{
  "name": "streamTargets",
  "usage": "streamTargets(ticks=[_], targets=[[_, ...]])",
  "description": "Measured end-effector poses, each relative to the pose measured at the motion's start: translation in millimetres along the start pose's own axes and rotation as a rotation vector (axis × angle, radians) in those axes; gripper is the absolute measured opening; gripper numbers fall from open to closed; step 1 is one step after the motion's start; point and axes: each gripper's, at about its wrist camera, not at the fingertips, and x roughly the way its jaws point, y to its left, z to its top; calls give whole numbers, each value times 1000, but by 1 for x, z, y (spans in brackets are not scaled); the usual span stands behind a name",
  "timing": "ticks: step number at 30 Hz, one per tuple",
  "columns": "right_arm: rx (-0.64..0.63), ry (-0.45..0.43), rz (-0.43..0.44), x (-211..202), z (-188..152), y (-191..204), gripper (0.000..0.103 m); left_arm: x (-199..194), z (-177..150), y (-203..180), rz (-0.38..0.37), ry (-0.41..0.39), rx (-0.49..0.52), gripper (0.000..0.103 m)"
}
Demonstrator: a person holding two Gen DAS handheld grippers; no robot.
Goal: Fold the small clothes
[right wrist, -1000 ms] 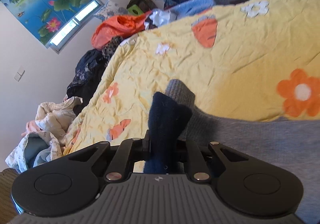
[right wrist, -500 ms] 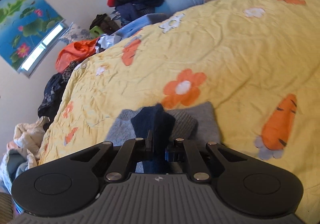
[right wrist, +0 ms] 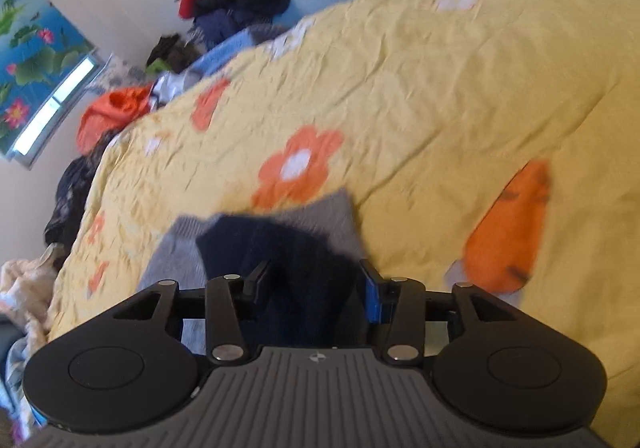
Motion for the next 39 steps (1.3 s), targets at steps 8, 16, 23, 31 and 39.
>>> streamTargets(ticks=[8,16,23,31,39], targets=[[-21,16,190,-20,-10,16,47,-64,77,62,-25,-310,-89,93],[10,75,76,33,-25,-2,30,34,152,153,-6,-170,-291,86],[-36,37,75,6,-27,15,35,6,140,171,116,-190,-275,37],[-184,73,97,-43,-98,37,28,-22,58,115,52,-110,-108,71],[-136,55,68,-60,-110,27,25,-43,20,96,165,-109,-2,96]])
